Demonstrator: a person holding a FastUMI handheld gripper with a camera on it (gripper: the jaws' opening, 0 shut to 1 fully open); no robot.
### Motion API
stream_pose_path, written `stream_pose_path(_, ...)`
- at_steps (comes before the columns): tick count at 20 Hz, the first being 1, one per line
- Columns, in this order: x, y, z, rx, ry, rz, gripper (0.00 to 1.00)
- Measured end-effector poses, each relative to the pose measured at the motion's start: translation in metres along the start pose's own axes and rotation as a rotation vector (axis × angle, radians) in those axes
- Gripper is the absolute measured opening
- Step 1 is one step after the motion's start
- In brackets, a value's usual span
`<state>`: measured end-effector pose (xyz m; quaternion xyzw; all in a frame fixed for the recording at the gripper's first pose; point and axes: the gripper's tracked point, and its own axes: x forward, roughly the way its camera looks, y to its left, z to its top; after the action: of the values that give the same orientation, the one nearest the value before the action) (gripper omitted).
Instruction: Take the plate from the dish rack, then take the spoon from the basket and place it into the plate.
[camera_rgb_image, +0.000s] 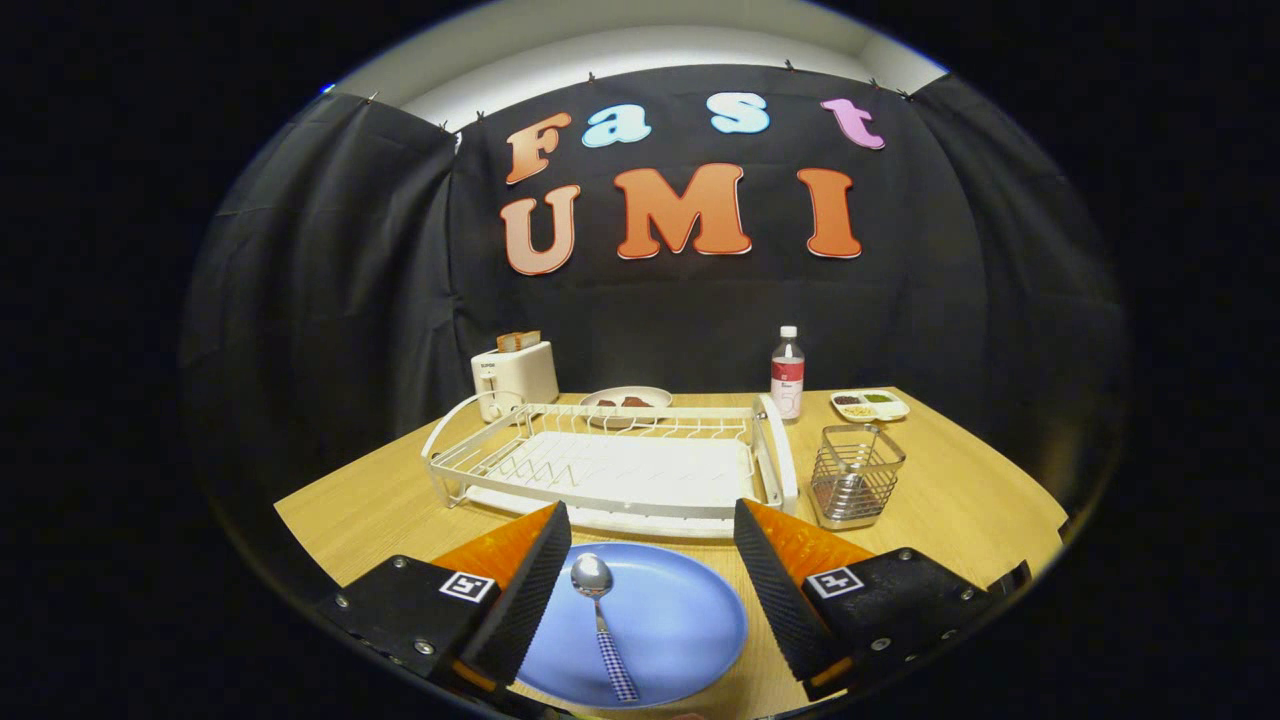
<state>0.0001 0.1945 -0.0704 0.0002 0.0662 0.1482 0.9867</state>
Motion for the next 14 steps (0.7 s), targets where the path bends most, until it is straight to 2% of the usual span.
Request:
stream_pose_path(10, -0.032, -0.094, 0.060, -0.028, -0.088, -0.140, 0.97)
stream_pose_path(14, -0.049, -0.121, 0.069, -0.029, -0.121, -0.190, 0.97)
